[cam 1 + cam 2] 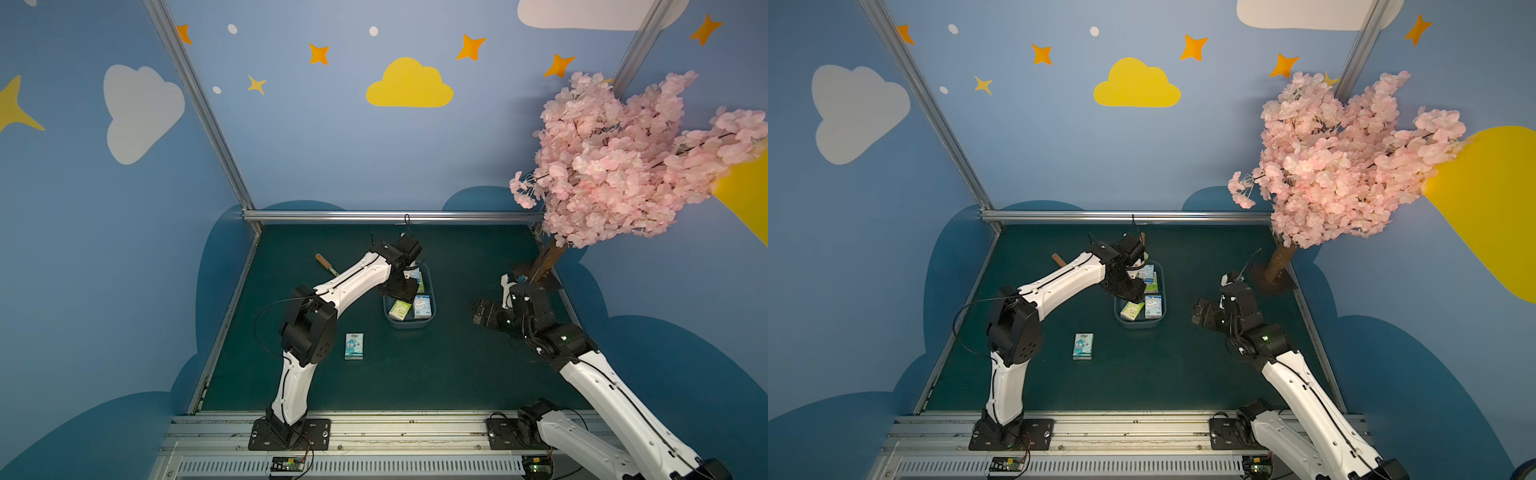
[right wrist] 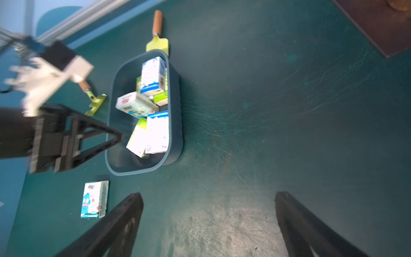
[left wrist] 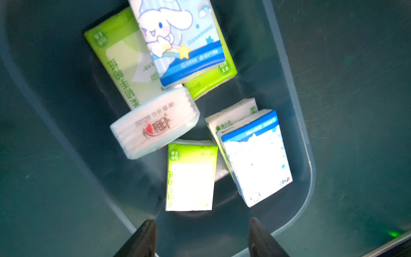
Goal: Take the pocket tissues out of the storage box
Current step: Pick up the pocket tissues from the storage box.
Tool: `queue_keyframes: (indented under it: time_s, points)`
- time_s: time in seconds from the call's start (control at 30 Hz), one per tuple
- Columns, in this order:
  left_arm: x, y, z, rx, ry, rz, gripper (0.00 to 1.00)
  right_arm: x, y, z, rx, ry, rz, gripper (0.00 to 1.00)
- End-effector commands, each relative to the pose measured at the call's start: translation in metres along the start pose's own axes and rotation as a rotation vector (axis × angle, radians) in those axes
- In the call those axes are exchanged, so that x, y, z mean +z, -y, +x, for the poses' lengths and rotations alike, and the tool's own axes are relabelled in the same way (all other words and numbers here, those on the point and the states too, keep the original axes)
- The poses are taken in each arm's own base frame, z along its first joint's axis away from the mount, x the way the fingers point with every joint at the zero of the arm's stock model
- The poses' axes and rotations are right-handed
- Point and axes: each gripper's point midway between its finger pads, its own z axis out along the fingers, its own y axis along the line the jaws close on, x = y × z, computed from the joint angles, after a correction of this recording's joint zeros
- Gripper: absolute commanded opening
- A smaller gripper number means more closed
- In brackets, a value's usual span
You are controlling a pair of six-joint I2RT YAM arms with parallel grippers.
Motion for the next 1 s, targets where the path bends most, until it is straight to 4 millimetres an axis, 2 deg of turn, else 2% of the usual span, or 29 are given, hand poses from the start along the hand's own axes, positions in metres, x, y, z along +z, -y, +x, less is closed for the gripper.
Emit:
queue_keyframes:
  time_s: [0.0, 0.23, 0.4, 0.97]
  points:
    - [0.007, 0.0, 0.006, 0.047, -0.048, -0.028, 0.65, -0.014, -0.003, -0.011, -0.079, 0.086, -0.038, 0.98]
    - [0.028, -0.005, 0.011, 0.068, -0.098, -0.068, 0.57, -0.033, 0.0, -0.013, -0.14, 0.197, -0.073, 0.98]
    - [0.039, -0.009, 0.014, 0.073, -0.123, -0.088, 0.56, -0.04, -0.006, -0.012, -0.184, 0.237, -0.131, 0.98]
    - [0.07, -0.006, 0.015, 0.087, -0.181, -0.087, 0.61, -0.034, -0.009, -0.015, -0.206, 0.231, -0.13, 0.98]
